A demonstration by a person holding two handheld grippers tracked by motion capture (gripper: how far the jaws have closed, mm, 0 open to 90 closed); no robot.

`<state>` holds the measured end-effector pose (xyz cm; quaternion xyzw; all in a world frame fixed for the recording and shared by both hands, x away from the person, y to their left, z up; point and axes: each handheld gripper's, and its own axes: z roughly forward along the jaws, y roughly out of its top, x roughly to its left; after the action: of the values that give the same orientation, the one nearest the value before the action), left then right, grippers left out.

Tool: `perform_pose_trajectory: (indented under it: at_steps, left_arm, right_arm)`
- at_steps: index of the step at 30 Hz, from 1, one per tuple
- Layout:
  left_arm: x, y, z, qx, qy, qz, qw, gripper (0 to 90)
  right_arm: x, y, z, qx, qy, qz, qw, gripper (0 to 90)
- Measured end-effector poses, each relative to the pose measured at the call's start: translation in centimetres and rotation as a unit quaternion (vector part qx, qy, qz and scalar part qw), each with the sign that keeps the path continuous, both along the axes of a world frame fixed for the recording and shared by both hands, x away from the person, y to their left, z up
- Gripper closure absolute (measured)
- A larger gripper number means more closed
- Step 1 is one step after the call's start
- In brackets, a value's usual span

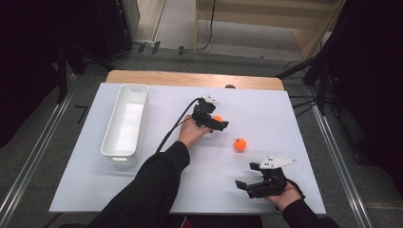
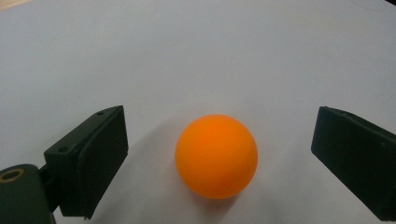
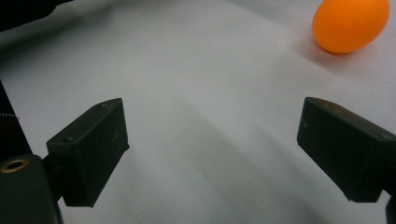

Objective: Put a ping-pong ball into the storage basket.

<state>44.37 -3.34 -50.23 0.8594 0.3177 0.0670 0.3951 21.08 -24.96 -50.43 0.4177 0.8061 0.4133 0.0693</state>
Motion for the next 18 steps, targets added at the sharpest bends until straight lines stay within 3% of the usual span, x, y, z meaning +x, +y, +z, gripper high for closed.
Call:
perform_pose_trajectory:
  at_steps: [3,9,14,18]
  left_arm:
    - [-0.1,0.0,-0.4,0.004,-0.002,0.005,1.0,4.2]
    - [-0.2,-0.4,-1.2,0.047,-0.011,0.002,0.9988,4.2]
    - [-0.8,-0.9,-1.5,0.081,-0.045,-0.008,0.9957,4.2]
    - [-0.8,-0.9,-1.5,0.081,-0.045,-0.007,0.9957,3.9]
  right_arm:
    - [0.0,0.0,0.0,0.0,0.0,0.0,1.0,7.3]
    - [0.0,0.0,0.0,-0.002,0.001,-0.001,1.0,7.3]
    - [0.0,0.1,0.0,-0.003,0.0,-0.001,1.0,7.3]
    - [0.0,0.1,0.0,-0.004,0.0,0.002,1.0,7.3]
